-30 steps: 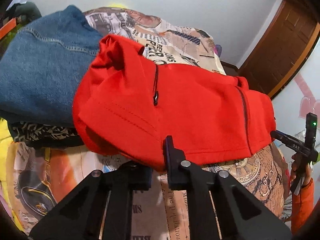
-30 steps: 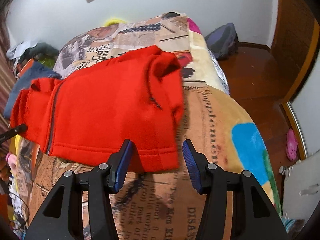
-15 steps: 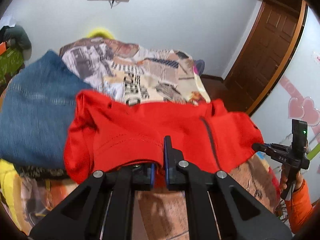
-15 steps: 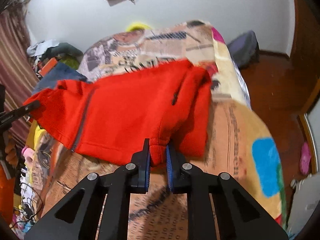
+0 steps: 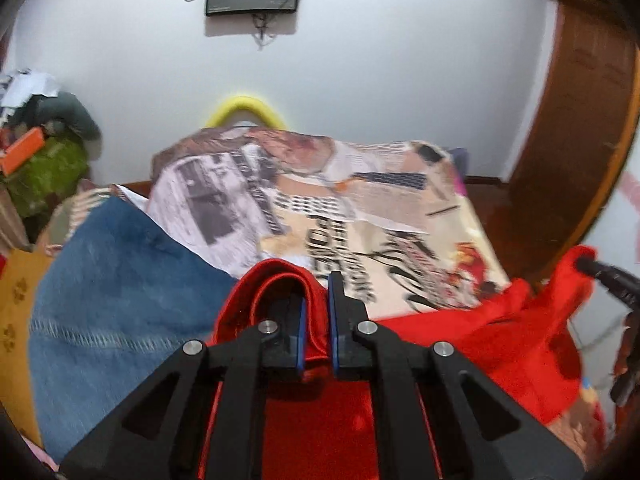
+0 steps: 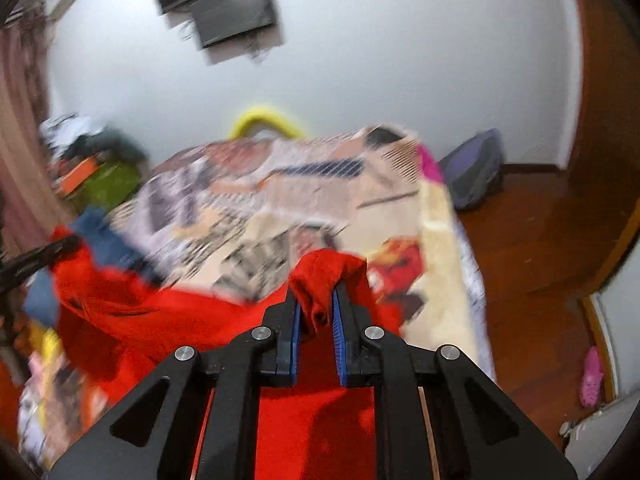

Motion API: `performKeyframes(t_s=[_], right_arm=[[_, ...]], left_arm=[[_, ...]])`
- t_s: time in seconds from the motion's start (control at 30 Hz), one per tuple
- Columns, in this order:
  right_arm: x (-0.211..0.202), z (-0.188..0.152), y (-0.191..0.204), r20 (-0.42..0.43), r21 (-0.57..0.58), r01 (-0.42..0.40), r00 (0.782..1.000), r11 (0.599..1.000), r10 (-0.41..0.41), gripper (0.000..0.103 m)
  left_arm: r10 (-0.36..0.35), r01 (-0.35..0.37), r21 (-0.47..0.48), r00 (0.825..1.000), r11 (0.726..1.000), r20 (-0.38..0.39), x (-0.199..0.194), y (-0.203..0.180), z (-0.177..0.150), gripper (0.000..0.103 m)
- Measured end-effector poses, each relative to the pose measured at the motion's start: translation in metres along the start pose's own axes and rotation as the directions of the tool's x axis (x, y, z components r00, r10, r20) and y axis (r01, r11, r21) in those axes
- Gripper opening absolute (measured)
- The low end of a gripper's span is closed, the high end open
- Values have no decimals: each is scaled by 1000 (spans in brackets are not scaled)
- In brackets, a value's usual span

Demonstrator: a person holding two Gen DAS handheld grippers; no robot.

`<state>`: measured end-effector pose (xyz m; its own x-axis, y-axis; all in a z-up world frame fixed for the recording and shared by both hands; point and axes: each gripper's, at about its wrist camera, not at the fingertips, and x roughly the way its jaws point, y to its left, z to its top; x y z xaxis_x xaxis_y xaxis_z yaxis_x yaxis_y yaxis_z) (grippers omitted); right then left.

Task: Fold large clothes
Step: 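Lift and lay the folded jacket edge flat with both grippers, release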

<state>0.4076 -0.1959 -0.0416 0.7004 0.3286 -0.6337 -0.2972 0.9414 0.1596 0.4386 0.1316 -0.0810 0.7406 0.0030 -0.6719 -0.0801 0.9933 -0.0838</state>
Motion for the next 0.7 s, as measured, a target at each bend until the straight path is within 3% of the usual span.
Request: performKeyframes(t_s=[0.07,0.13,0.2,0.27,0.33,0.47,0.7], right_arm=[[8,7,-4,14,31,48,999,998,-48,21],[12,9,-6,17,60,51,998,997,-52,30],[11,6,-4,24,79,40,999,996,-42,41],[7,1,0,34,68,41,998,997,-44,46],[6,-2,7,25,37,41,999,998,-42,47],[13,-11,21,-42,-49,24,999,999,-26,47],[25,-45,47,-189,-205,-10,982,979,-29,48]], left_arm=[[10,-10,-8,1000,1000,-23,11,3,5,12],[-1,0,-23,999,1000,-33,15,6,6,23],[-1,1,-36,1000,999,-3,12,8,6,52],[37,-35,-34,998,999,58,4,9,5,62],[61,-60,-9,995,998,78,-1,6,5,62],[44,-46,35,998,998,48,-5,-2,0,63],[17,-6,123,996,992,-88,4,-17,-48,65]])
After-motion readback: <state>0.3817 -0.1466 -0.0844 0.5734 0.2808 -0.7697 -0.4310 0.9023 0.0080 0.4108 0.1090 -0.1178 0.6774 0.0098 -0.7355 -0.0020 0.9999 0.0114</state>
